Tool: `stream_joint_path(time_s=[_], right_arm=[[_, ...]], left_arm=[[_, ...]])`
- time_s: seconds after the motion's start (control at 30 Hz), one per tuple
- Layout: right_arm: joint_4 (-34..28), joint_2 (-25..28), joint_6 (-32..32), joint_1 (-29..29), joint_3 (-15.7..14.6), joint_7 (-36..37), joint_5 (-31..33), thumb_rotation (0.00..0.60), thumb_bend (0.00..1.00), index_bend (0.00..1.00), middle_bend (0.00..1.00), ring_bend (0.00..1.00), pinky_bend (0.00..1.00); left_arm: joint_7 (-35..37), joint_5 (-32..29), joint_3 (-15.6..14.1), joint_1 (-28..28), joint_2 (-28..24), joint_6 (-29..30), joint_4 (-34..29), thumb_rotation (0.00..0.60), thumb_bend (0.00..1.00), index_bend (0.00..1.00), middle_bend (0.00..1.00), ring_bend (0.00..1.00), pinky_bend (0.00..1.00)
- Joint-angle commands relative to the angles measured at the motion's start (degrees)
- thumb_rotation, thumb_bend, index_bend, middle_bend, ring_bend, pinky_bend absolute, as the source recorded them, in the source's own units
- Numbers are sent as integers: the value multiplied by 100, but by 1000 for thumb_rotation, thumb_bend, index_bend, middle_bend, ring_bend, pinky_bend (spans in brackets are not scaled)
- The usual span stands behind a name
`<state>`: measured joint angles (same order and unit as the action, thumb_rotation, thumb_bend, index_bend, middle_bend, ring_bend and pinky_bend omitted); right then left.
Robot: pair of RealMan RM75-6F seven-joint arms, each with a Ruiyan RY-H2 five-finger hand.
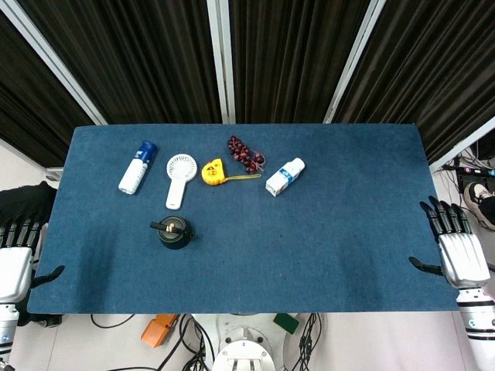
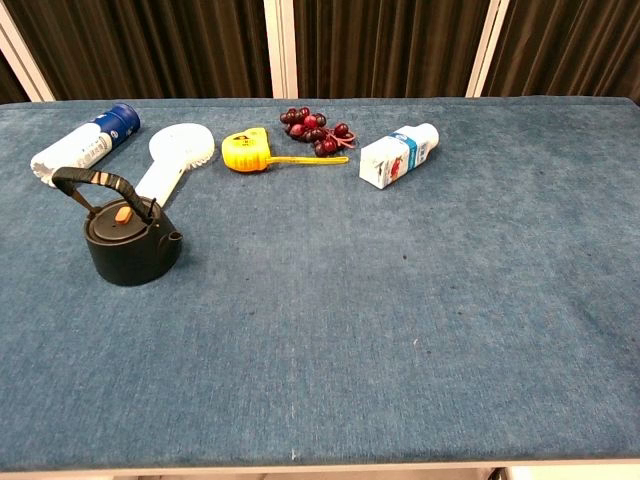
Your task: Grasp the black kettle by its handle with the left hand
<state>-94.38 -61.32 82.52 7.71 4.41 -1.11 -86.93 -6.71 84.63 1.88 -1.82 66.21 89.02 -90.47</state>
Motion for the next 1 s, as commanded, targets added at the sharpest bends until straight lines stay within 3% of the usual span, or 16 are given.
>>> stream_joint_path(time_s=[0.03,0.23,0.43,0.67,0.83,1.0], right_arm=[[-17,16,9,-5,7,-9,14,600,0,0,0,0,0],[-68,128,145,-43,53,9,-3,600,0,0,0,0,0],[-196,329,317,-90,118,14,-40,600,0,0,0,0,0],[-329,493,318,-97,129,-16,-38,600,0,0,0,0,0],[-334,495,242,-75,109,-6,-27,600,0,0,0,0,0],[-320,485,199,-70,93,13,-7,600,0,0,0,0,0]], left_arm=[[14,-10,-5,-1,8,-35,4,600,63,43,45,0,0],[-44,193,39,-85,-37,21,-27,600,62,55,58,0,0],[-188,775,143,-517,-72,-130,-203,600,62,154,131,15,0],[-638,991,306,-1340,-128,-1136,-759,600,62,246,223,98,0],[-1239,574,412,-1906,-49,-2147,-1248,600,62,253,257,128,0],[-1788,35,537,-2280,297,-2682,-1496,600,62,252,257,128,0]])
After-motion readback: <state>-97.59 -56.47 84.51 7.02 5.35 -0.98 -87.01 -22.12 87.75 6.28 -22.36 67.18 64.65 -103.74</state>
